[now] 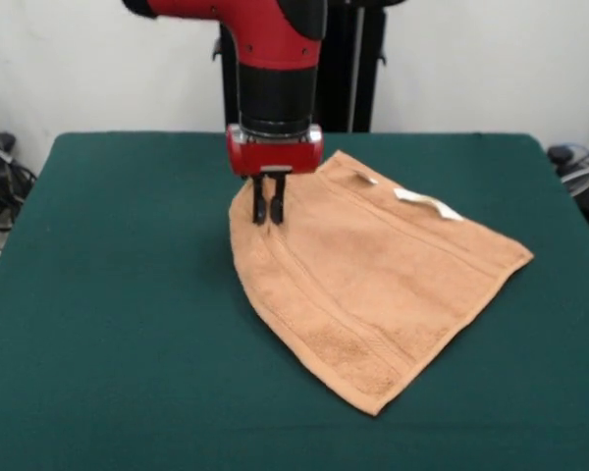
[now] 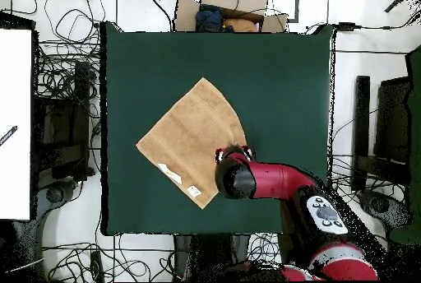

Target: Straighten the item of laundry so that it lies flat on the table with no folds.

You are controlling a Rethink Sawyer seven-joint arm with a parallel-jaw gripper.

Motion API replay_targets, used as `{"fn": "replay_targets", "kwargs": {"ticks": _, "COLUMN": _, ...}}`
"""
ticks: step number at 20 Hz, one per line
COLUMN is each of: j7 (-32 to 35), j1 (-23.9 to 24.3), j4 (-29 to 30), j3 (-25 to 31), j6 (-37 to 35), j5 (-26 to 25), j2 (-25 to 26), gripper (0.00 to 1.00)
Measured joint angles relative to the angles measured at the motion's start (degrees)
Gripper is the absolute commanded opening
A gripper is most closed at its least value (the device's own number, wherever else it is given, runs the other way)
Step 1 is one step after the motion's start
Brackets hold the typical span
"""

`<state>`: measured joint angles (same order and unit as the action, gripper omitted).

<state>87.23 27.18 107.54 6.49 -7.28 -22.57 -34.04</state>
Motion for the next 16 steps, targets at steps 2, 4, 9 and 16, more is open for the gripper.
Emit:
{"fn": "replay_targets", "kwargs": {"ticks": 2, "j7": 0.0, "j1": -0.5, "j4": 0.03, "j3": -0.03, "j6": -4.44, "j5": -0.04, "j2": -3.54, "gripper": 0.0}}
{"fn": "replay_targets", "kwargs": {"ticks": 4, "j7": 0.0, "j1": -0.7, "j4": 0.03, "j3": -0.07, "j6": -5.55, "j5": -0.05, "j2": -4.81, "gripper": 0.0}}
{"fn": "replay_targets", "kwargs": {"ticks": 9, "j7": 0.0, "j1": -1.32, "j4": 0.07, "j3": -0.12, "j6": -6.21, "j5": -0.08, "j2": -7.54, "gripper": 0.0}}
{"fn": "replay_targets", "kwargs": {"ticks": 16, "j7": 0.0, "j1": -1.7, "j4": 0.06, "j3": -0.12, "j6": -6.21, "j5": -0.08, "j2": -7.73, "gripper": 0.0}}
